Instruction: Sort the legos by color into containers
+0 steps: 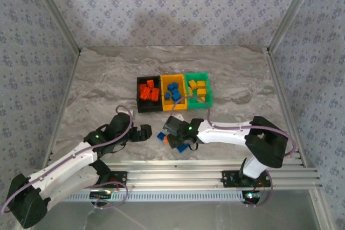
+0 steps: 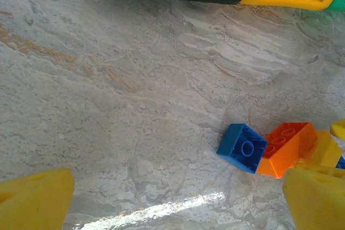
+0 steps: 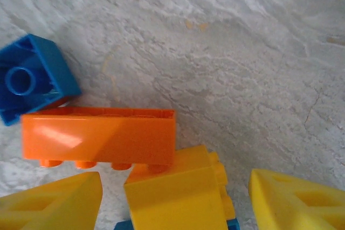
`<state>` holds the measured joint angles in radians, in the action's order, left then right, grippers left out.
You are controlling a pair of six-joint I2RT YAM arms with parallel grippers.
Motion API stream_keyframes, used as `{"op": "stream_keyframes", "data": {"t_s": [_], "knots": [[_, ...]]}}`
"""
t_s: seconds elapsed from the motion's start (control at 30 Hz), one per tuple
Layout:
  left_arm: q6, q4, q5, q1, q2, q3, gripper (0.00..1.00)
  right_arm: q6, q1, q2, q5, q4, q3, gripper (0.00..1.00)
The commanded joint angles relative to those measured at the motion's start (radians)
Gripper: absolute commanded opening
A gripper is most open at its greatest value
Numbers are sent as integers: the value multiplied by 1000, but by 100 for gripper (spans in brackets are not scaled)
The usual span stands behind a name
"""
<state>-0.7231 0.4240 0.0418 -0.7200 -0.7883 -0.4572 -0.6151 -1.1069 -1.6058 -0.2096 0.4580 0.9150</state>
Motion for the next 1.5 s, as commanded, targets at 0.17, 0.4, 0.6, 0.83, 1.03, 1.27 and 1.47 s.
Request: {"op": "stream_keyframes", "data": {"t_s": [0.17, 0.4, 0.6, 0.83, 1.03, 1.27, 1.47], "knots": [[-1, 7, 3, 13, 16, 3, 100, 5, -2, -52, -27, 40, 9, 68], [1, 2, -3, 16, 15, 2, 100, 17, 1, -15, -49, 4, -8, 45], [4, 1, -6, 16, 28, 3, 100, 26, 5, 117, -101, 49, -5, 37], [4, -9, -10, 16, 37, 5, 100, 51, 173, 254, -118, 50, 41, 36], [0, -4, -13, 17, 37, 5, 100, 29, 433, 177, -67, -29, 131, 37], [-11, -1, -25, 17, 35, 5, 100, -34, 566, -95, -73, 20, 385, 39], [-15, 4, -31, 18, 35, 8, 100, -103, 591, -251, -74, 52, 513, 42]]}}
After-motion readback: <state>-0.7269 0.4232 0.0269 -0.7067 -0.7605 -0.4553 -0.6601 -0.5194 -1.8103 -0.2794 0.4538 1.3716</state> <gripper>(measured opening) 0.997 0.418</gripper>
